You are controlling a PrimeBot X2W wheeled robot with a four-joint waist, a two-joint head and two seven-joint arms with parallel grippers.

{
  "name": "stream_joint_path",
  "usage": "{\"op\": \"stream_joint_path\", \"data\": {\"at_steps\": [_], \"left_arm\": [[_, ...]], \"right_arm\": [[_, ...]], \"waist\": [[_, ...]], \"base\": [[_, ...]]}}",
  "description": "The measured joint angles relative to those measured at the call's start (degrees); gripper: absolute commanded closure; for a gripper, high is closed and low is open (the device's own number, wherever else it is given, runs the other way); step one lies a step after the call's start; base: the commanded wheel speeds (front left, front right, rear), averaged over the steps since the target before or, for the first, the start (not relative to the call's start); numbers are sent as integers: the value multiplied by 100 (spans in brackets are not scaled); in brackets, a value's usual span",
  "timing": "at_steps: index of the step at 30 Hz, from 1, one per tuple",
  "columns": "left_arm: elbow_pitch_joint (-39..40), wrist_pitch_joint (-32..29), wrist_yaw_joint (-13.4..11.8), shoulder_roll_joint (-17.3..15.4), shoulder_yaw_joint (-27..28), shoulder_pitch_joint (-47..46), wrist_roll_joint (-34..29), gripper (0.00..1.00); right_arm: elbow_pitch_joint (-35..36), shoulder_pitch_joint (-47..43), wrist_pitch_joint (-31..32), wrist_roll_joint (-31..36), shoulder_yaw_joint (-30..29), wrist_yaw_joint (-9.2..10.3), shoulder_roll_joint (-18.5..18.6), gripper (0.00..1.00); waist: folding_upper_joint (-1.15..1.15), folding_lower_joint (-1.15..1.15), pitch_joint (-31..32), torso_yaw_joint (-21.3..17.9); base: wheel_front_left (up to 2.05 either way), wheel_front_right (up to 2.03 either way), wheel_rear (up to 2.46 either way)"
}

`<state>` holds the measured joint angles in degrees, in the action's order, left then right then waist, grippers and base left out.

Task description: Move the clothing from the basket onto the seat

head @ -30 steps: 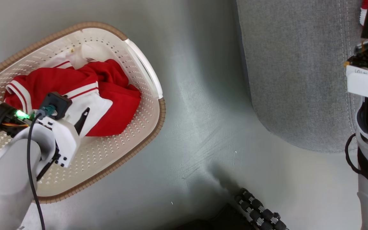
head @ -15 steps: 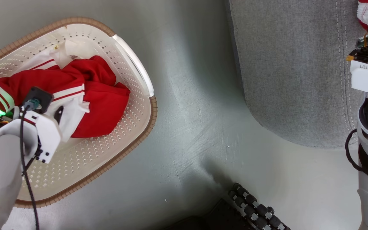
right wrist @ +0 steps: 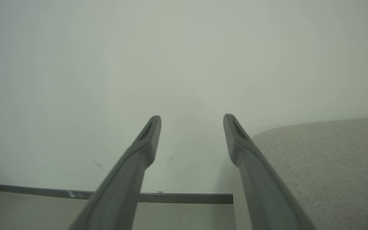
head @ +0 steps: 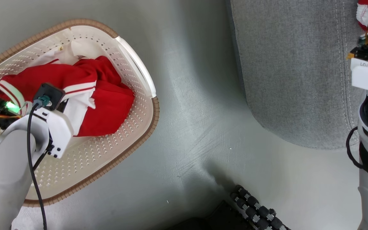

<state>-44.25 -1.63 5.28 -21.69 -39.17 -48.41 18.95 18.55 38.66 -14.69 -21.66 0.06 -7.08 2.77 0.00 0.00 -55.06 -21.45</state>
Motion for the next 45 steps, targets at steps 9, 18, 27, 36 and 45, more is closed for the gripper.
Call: {"op": "stream_joint_path", "data": {"at_steps": [9,18,27,36,45], "left_arm": [[167,285,100,155,-7,-85,219,100],[474,784,152,168,11,-77,400,100],[740,1171,199,154,14,140,638,100],[1038,1390,200,158,22,372,827,100],[1493,1515,200,163,66,698,1033,100]], "right_arm": [[-18,92,0,123,-23,0,0,0],[-87,145,0,309,-124,0,1,0],[-269,80,0,528,-79,0,1,0],[-412,12,0,712,-77,0,2,0],[-588,-209,0,758,-135,0,3,0]], "waist": [[0,0,161,69],[0,0,422,190],[0,0,784,356],[0,0,1184,503],[0,0,1676,671]], "base": [[0,0,0],[0,0,0],[0,0,0],[0,0,0],[0,0,0]]}}
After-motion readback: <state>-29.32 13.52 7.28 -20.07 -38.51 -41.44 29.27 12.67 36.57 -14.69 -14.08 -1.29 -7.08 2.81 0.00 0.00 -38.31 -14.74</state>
